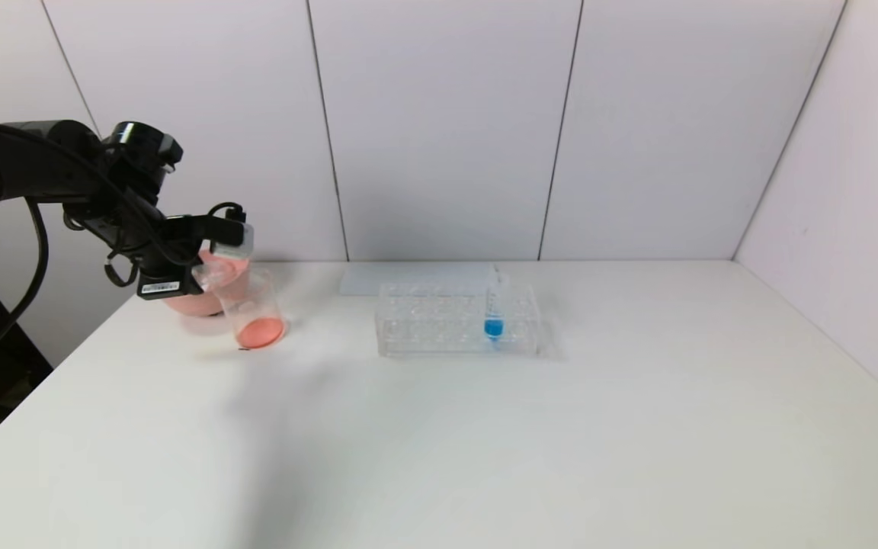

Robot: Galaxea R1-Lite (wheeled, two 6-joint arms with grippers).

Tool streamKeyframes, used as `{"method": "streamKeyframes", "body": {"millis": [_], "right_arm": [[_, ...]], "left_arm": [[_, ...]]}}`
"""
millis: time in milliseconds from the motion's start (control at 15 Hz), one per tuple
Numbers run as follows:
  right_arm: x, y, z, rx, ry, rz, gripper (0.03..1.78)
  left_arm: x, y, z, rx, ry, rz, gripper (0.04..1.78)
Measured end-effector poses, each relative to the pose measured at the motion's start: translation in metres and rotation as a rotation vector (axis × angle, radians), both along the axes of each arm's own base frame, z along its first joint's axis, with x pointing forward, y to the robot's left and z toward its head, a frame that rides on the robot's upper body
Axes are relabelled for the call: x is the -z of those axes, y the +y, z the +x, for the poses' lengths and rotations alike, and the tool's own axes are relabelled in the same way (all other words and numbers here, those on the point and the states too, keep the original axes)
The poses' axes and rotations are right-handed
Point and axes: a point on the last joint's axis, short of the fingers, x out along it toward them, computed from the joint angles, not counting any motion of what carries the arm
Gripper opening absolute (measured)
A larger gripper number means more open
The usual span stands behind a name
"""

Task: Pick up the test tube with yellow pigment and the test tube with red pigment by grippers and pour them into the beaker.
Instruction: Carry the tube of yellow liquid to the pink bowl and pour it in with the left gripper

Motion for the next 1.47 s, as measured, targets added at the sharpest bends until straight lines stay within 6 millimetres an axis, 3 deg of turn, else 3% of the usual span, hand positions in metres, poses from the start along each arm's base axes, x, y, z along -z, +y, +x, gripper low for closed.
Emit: {"method": "streamKeyframes", "body": {"millis": [1467], "right_arm": [[0.0, 0.0, 0.0, 0.0, 0.0, 0.0, 1.7]], "left_arm": [[0.003, -0.019, 0.011, 0.0, -0.011, 0.239, 0.44]]}}
